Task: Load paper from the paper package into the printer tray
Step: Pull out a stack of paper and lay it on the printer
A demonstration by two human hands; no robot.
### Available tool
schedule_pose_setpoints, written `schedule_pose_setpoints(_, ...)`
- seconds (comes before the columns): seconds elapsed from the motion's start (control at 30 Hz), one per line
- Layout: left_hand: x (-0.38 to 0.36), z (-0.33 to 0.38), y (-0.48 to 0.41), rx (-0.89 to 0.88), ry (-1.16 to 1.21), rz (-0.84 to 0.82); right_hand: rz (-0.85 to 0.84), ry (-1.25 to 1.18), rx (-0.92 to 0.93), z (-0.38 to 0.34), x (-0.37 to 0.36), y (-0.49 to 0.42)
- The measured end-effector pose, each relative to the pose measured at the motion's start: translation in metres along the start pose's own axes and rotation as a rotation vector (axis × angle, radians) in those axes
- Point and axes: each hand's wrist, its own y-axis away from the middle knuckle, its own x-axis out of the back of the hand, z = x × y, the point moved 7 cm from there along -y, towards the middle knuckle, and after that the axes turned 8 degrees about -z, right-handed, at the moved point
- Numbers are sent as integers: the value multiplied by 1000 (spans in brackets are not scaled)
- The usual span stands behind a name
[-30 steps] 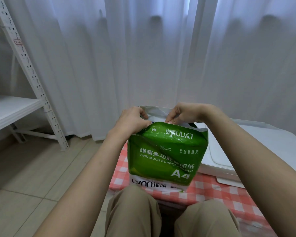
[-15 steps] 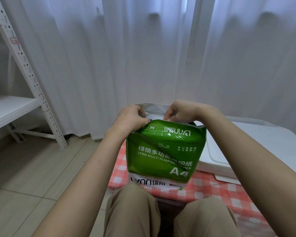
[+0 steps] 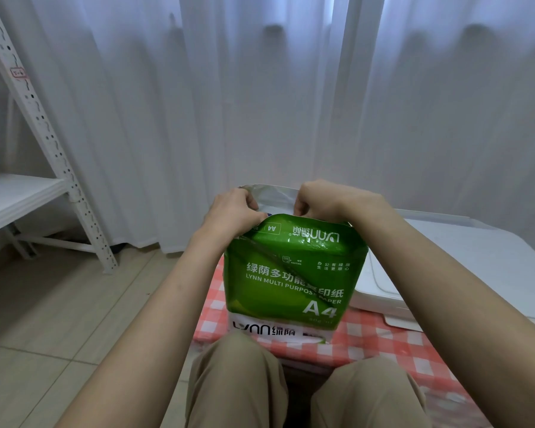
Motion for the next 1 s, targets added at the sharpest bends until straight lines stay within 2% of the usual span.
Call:
schedule_pose_setpoints(0.27,2,-1,-2,9,14,14,90,4,82,-4,7,2)
schedule_pose_setpoints(0.4,6,0,-2,69,20,51,147,25,121,-7,12,3)
schedule_pose_setpoints(0.67,22,-2,-4,-54,344,115,351,-6,151,-14,57,16)
schedule_pose_setpoints(0.8,16,-16,1,-71,640,122,422,20,121,-13,66,19)
schedule_pose_setpoints(0.9,3,-24,-3,-45,666,68,543,23,80,-9,88,28)
schedule_pose_setpoints(1.0,-1,-24,-4,-18,684,115,631,5,6,1,105,34)
